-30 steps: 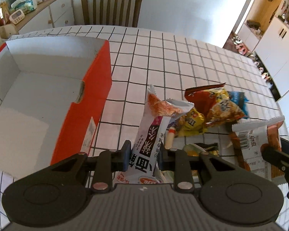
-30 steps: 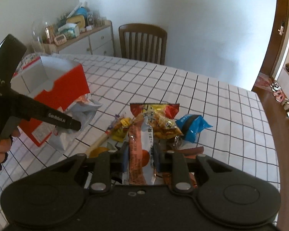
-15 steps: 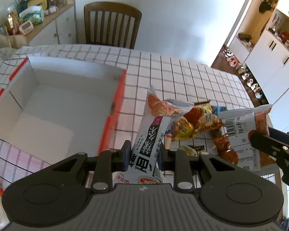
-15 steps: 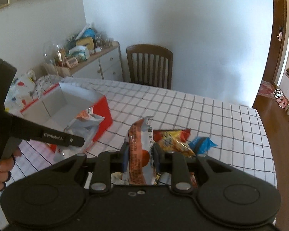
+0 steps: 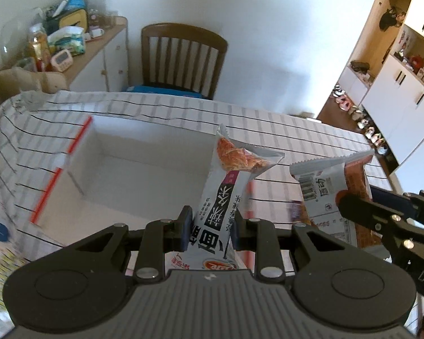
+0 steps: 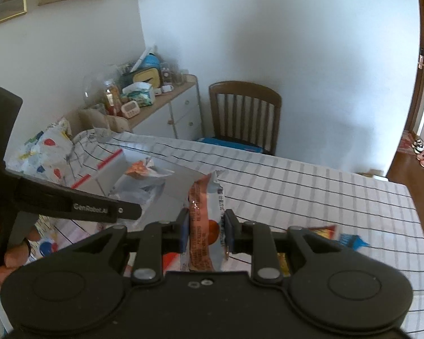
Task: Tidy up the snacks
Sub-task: 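Lift both wafer bars and carry them over the red box, then open both tools to drop the wafer bars into the box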
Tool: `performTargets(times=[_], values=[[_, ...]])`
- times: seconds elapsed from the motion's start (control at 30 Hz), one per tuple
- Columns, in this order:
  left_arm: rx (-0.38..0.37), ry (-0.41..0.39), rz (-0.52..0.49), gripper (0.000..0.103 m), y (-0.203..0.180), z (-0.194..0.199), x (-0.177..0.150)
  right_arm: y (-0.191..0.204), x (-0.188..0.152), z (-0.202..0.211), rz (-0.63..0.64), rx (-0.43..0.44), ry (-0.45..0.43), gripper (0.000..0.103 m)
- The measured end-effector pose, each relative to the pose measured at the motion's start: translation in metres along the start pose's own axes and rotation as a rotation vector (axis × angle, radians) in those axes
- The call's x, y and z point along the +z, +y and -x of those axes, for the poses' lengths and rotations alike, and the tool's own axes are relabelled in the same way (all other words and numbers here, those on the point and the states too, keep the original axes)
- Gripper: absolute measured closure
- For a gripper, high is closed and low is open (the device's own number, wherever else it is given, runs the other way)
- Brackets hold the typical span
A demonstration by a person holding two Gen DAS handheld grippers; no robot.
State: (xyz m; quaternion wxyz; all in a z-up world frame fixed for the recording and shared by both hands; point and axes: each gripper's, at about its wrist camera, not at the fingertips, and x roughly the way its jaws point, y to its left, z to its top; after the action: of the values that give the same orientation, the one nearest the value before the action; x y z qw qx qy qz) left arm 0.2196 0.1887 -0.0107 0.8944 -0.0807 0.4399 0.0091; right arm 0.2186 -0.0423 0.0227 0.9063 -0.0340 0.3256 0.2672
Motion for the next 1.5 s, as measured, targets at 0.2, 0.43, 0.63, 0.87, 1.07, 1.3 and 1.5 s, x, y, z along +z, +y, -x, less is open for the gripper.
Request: performTargets(times=[0.2, 0.43, 0.63, 0.87, 1.07, 1.3, 1.5], values=[[0.055, 0.007, -0.007, 0.077, 0.055, -0.005, 0.016, 0.043, 0.019, -0.036, -0.055, 0.017, 0.007, 0.079], [0.142, 0.034, -0.027, 0.077, 0.106, -0.026, 0.029, 0.075, 0.024, -0.092, -0.136, 0.031, 0.051, 0.079], [0.187, 0.087, -0.045, 0.077, 0.129, -0.055, 0.028, 0.097, 0.015, -0.137, -0.162, 0.031, 0.093, 0.079], [0.193, 0.136, -0.070, 0.077, 0.134, -0.085, 0.027, 0.101, 0.004, -0.179, -0.211, 0.012, 0.142, 0.079], [0.182, 0.190, -0.109, 0.077, 0.124, -0.111, 0.022, 0.097, -0.010, -0.201, -0.235, -0.004, 0.208, 0.079], [0.176, 0.249, -0.138, 0.077, 0.115, -0.133, 0.009, 0.096, -0.021, -0.211, -0.244, -0.002, 0.269, 0.078], [0.174, 0.289, -0.132, 0.077, 0.116, -0.141, 0.000, 0.099, -0.028, -0.216, -0.218, -0.019, 0.302, 0.074]])
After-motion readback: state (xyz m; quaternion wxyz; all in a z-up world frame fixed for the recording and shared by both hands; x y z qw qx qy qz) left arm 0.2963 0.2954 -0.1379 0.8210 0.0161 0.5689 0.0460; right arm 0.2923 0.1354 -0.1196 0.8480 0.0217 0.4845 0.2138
